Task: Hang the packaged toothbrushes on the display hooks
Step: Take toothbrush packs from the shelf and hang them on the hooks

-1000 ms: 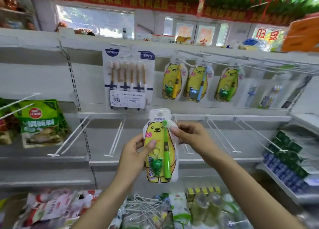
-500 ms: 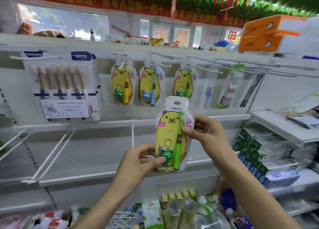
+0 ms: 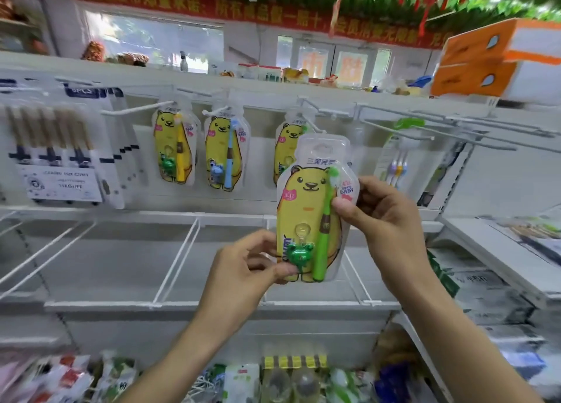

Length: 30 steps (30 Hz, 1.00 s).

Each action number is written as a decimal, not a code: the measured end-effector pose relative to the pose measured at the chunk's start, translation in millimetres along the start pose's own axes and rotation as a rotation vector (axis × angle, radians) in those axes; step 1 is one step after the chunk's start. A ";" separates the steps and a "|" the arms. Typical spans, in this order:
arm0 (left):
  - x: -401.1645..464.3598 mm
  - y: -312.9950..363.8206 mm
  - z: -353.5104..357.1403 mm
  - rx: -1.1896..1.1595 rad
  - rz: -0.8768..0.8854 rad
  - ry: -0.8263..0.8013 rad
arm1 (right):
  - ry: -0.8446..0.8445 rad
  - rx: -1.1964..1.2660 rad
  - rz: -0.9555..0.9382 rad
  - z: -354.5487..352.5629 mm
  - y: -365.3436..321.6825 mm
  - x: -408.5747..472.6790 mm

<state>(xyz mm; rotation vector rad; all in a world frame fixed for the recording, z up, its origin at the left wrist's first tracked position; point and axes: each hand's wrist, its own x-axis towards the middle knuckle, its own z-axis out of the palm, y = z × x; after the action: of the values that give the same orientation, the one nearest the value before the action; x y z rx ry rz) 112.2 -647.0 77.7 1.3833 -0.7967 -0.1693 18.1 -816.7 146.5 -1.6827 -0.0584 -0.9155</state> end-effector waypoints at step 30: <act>113.5 -34.2 1.1 0.122 -0.066 0.015 | 0.046 -0.111 0.058 1.1 62.3 104.4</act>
<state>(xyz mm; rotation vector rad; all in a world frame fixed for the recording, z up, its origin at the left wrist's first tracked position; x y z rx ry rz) 206.4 -717.5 92.0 1.5250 -0.7596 -0.1638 121.3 -880.0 157.9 -1.7555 0.0737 -0.9278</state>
